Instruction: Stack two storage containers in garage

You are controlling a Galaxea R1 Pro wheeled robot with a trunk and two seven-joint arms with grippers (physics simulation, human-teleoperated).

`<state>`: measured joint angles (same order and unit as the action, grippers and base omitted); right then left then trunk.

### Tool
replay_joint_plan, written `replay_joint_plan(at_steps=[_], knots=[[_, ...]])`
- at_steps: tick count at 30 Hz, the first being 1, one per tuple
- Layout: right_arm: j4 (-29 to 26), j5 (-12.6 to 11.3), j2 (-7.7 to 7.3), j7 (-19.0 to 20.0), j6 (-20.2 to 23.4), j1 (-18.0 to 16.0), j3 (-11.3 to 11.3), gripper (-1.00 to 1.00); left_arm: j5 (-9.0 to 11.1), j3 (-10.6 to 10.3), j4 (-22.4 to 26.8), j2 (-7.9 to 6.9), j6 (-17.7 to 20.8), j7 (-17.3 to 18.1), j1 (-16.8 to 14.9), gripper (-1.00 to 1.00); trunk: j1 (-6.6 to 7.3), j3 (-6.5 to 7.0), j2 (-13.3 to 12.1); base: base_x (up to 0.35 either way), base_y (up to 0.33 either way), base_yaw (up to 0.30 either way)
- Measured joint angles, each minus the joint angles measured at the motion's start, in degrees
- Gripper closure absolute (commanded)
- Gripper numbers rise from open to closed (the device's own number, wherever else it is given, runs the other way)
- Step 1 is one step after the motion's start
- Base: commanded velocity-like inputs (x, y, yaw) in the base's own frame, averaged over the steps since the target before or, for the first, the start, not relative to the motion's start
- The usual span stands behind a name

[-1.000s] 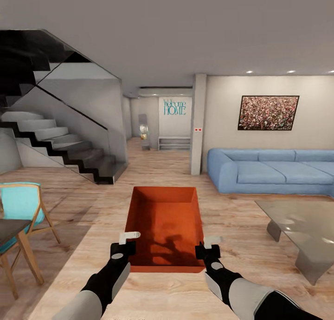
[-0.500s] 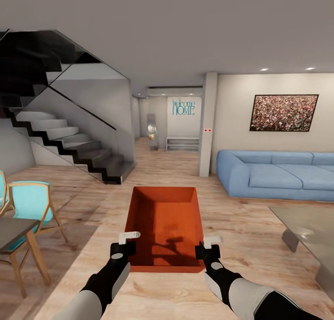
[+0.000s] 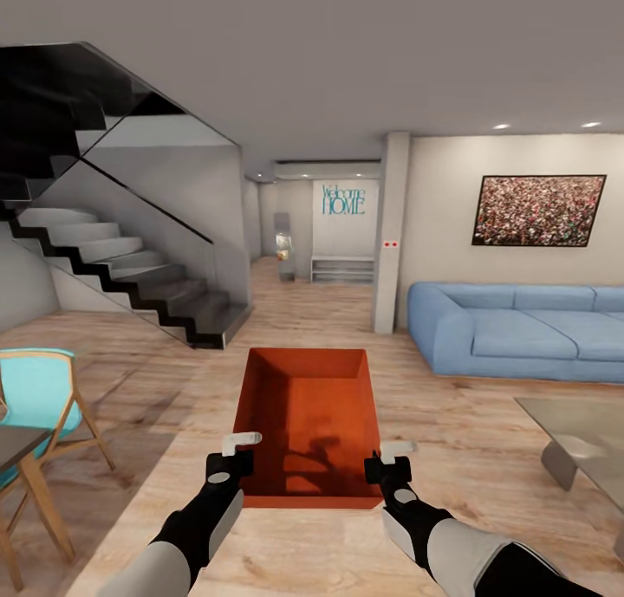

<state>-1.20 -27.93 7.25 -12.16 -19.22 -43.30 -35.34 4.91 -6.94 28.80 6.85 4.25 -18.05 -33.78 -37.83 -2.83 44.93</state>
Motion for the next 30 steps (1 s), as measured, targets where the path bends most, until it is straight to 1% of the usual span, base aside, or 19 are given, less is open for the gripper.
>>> replay_joint_plan(at_steps=[30], knots=[[0.13, -0.50, 0.02, 0.05, -0.06, 0.00, -0.52, 1.00, 0.05, -0.05, -0.24, -0.02, -0.06, 0.07, 0.00, 1.00, 0.00, 0.00, 0.00, 0.321, 0.000, 0.000]])
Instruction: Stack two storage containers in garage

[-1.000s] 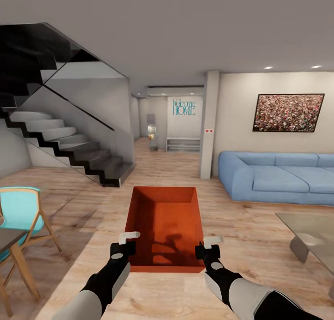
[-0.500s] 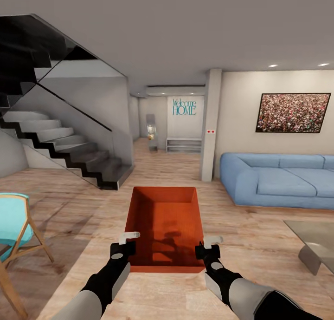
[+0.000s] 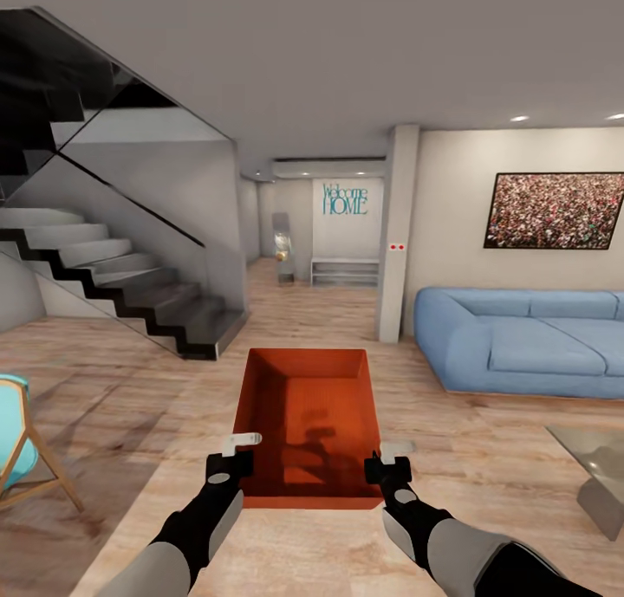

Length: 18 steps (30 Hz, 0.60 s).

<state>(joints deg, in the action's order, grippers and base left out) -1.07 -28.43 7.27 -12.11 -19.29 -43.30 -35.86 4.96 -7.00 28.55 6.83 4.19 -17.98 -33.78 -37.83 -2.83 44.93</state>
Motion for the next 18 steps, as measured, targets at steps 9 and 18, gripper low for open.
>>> replay_joint_plan(at_steps=[9, 18], knots=[[-0.03, 0.28, -0.11, 0.02, 0.08, 0.01, 0.00, 1.00, 0.15, 0.07, -0.45, 0.13, -0.48, -0.08, -0.01, 1.00, 0.00, 0.00, 0.00, 0.321, 0.000, 0.000], [0.03, -0.09, -0.03, -0.01, -0.05, 0.00, -0.31, 1.00, 0.24, 0.01, -0.37, 0.04, -0.55, -0.01, 0.01, 1.00, 0.00, -0.01, -0.01, 0.321, 0.000, 0.000]])
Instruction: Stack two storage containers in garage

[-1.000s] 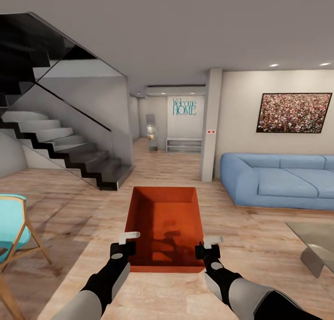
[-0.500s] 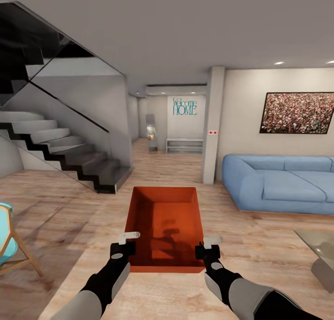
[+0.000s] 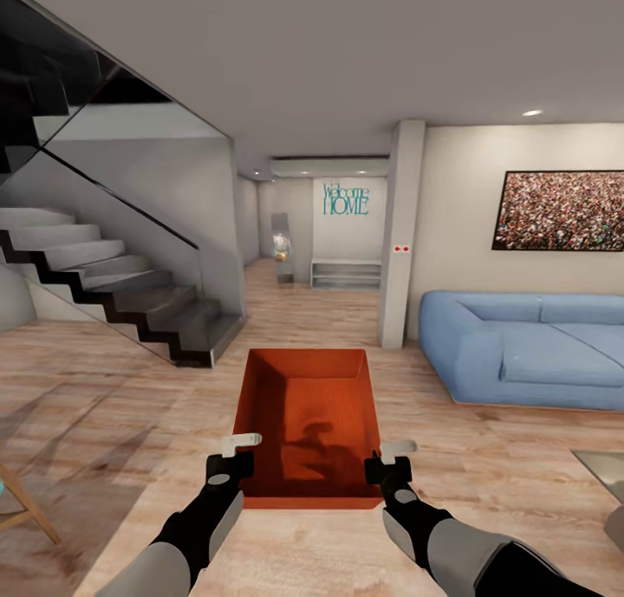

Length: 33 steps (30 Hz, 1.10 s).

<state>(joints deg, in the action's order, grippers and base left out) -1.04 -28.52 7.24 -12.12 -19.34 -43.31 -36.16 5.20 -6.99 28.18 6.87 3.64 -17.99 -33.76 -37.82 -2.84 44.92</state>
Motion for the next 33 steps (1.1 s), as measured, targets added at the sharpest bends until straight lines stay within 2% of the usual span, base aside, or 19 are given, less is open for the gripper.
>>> replay_joint_plan(at_steps=[14, 33], knots=[[0.02, 0.53, 0.17, -0.34, 0.05, 0.00, 0.08, 1.00, 0.48, -0.28, -0.38, -0.24, -0.37, 0.13, -0.01, 1.00, 0.00, 0.01, 0.00, 0.322, 0.000, 0.000], [0.04, 0.15, 0.29, -0.36, -0.04, -0.01, 0.14, 1.00, 0.10, -0.29, 0.37, -0.34, 0.47, 0.13, 0.00, 1.00, 0.00, 0.00, 0.00, 0.321, 0.000, 0.000]])
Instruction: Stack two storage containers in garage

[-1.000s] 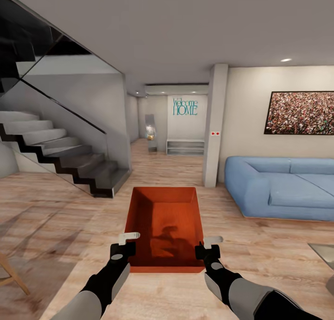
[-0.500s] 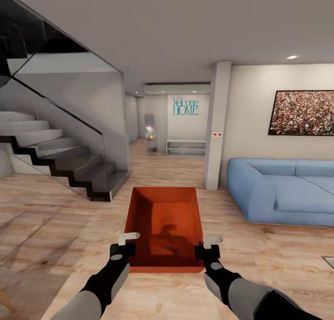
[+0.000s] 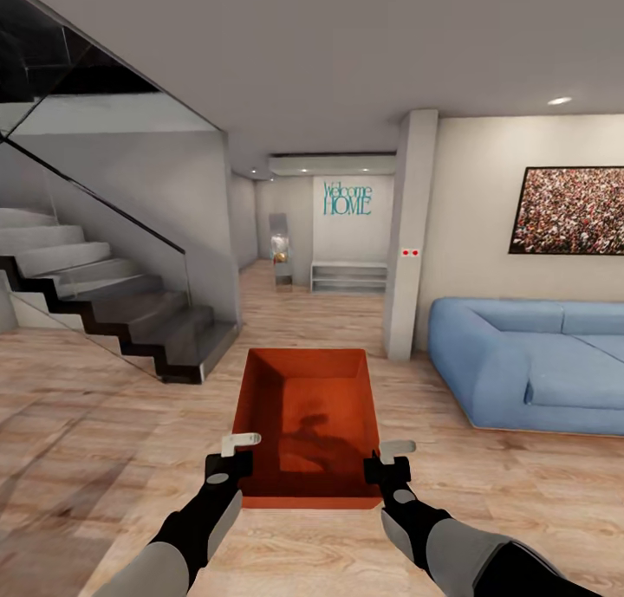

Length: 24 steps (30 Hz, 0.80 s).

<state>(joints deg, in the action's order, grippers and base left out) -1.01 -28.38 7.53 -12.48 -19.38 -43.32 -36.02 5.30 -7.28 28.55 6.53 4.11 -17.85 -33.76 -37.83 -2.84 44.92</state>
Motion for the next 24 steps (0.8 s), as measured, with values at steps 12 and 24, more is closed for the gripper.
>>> replay_joint_plan(at_steps=[12, 24], knots=[[0.01, -0.05, 0.10, -0.20, -0.04, 0.00, -0.36, 1.00, 2.51, -2.08, -0.35, -0.69, -0.74, 0.02, 0.01, 1.00, 0.00, 0.00, 0.00, 0.321, 0.000, 0.000], [0.01, -0.06, 0.10, -0.19, -0.05, 0.00, -0.32, 1.00, 2.43, -2.05, -0.28, -0.67, -0.66, -0.03, 0.01, 1.00, 0.00, 0.00, 0.00, 0.321, 0.000, 0.000]])
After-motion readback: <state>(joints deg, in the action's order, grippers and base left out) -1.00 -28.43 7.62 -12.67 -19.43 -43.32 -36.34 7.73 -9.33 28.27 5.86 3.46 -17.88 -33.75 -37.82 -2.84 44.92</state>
